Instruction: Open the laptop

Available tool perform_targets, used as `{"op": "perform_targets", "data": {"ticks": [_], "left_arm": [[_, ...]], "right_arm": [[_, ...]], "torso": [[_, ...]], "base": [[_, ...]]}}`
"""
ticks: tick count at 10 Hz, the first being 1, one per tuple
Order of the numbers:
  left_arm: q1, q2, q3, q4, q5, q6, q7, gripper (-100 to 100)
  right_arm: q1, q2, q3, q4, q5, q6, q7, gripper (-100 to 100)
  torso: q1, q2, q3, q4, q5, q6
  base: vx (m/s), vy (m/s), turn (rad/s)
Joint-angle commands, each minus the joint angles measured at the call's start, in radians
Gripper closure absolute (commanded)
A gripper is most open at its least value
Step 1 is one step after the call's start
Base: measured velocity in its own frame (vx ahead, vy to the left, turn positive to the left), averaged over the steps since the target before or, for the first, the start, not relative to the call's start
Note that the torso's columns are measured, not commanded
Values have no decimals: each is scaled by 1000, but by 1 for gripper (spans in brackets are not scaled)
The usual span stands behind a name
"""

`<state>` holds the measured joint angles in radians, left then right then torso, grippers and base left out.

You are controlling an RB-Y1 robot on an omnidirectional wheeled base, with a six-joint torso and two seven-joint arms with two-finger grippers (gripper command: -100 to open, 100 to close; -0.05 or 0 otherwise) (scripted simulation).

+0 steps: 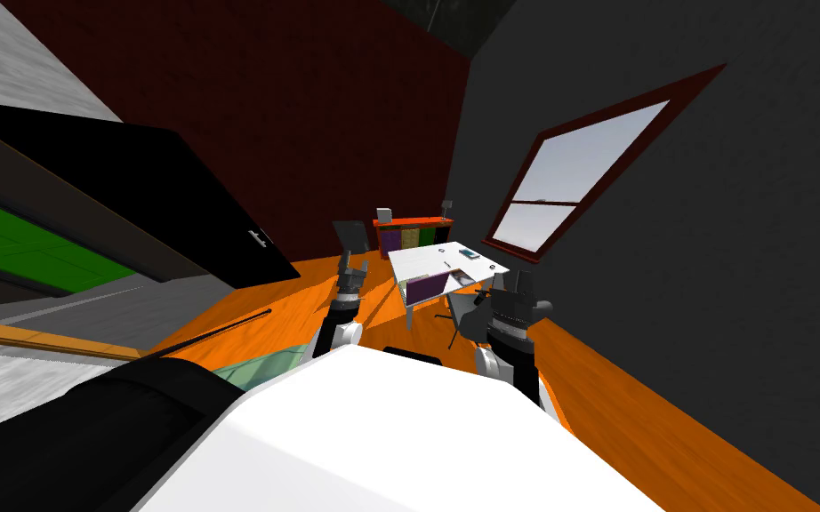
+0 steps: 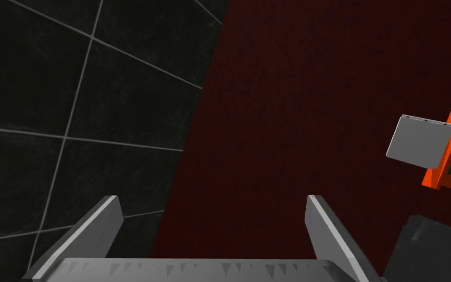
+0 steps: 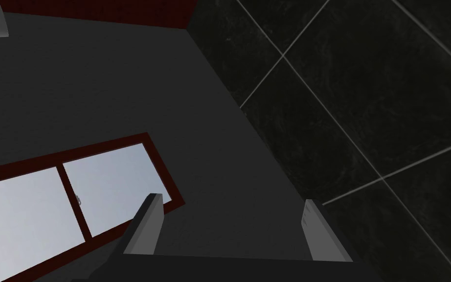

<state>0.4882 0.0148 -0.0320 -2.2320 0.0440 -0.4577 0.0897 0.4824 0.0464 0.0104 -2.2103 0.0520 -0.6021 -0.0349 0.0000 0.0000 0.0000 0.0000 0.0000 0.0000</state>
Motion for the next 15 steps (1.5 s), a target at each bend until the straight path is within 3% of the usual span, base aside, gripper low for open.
{"op": "perform_targets", "data": {"ticks": [1,9,10,12,15], "left_arm": [[0,0,0,0,0,0,0,0],[0,0,0,0,0,0,0,0],[-3,34,8,2,-3,14,-2,-100],[-11,74,29,8,-11,49,-7,-100],[-22,99,58,14,-23,99,-14,-100]], "right_arm": [[0,0,0,0,0,0,0,0],[0,0,0,0,0,0,0,0],[0,0,0,0,0,0,0,0],[0,0,0,0,0,0,0,0],[0,0,0,0,0,0,0,0]], "torso": [[0,40,-82,41,0,0],[0,618,-1234,617,0,0],[0,691,-1382,691,0,0],[-1,735,-1470,734,0,0],[0,738,-1476,738,0,0]], "base": [[0,0,0],[0,0,0],[5,-23,-31],[-3,-49,-54],[-10,-74,-58]]}}
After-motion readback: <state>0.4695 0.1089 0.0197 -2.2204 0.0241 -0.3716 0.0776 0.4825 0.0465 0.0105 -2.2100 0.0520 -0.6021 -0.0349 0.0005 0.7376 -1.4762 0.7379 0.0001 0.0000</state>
